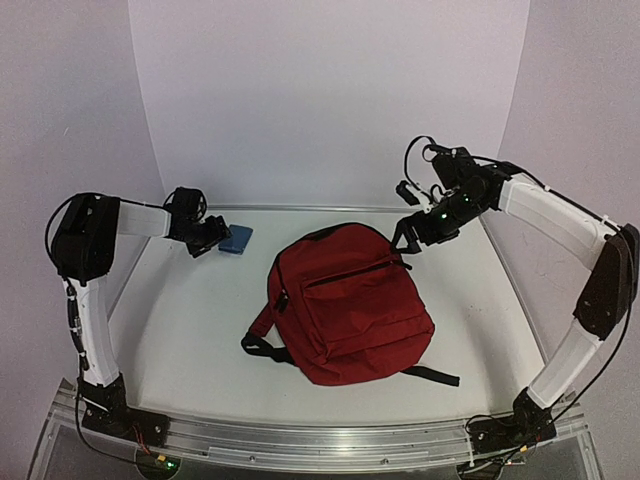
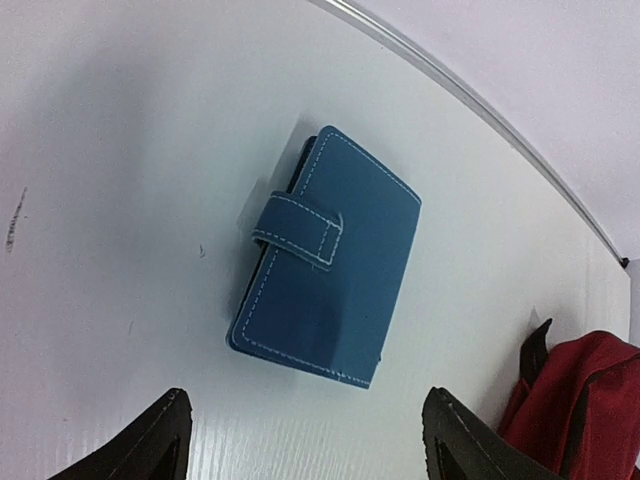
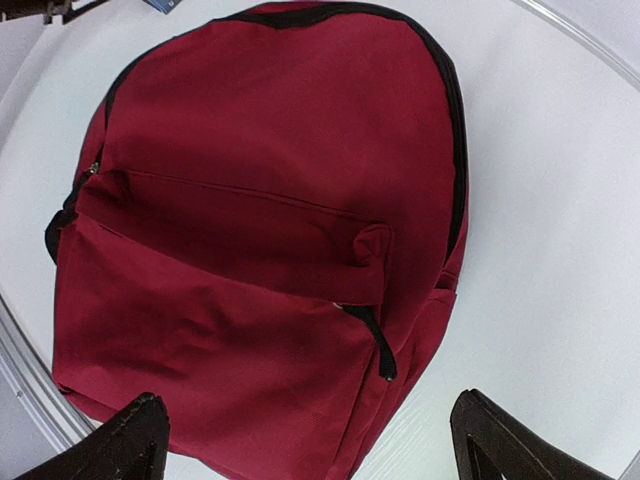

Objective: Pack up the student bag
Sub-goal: Pick up the personal item from the center of the board.

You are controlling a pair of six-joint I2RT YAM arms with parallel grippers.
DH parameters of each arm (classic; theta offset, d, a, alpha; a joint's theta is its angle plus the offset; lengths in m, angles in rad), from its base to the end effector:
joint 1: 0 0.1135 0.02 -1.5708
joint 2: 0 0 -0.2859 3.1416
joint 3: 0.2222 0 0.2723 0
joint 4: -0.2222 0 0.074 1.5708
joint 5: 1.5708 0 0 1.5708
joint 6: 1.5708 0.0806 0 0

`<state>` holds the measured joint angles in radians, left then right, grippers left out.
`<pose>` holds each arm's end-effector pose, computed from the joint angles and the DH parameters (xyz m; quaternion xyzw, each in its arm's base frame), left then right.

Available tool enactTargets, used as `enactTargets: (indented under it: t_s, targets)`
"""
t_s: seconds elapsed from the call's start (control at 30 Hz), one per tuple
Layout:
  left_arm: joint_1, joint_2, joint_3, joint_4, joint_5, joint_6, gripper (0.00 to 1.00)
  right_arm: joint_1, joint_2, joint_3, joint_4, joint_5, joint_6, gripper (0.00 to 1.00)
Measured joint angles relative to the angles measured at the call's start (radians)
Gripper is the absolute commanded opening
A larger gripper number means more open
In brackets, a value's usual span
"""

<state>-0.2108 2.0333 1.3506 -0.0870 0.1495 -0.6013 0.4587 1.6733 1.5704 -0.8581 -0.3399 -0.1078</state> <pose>0.4883 -0.1168 0.1414 -0.1496 0.9065 -0.2168 0.3301 0.3517 0.2036 0.3074 -0.3115 0.8885 0.2105 0.2632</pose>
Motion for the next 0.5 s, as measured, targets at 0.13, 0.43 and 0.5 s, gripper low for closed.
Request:
enactTargets:
  t_s: [0.13,0.43,0.5]
  targets:
    - [0.001,0.080,0.063,-0.021,0.017,0.026,0.76,0.000,-0.026,-0.014,-0.009,-0.027,0.000,0.98]
    - [0.021,0.196,0.164,0.000,0.088,0.026,0.55,0.000,-0.059,-0.040,-0.040,-0.052,0.000,0.98]
    - [0.027,0.216,0.181,0.021,0.111,0.024,0.45,0.000,-0.071,-0.046,-0.044,-0.054,0.000,0.98]
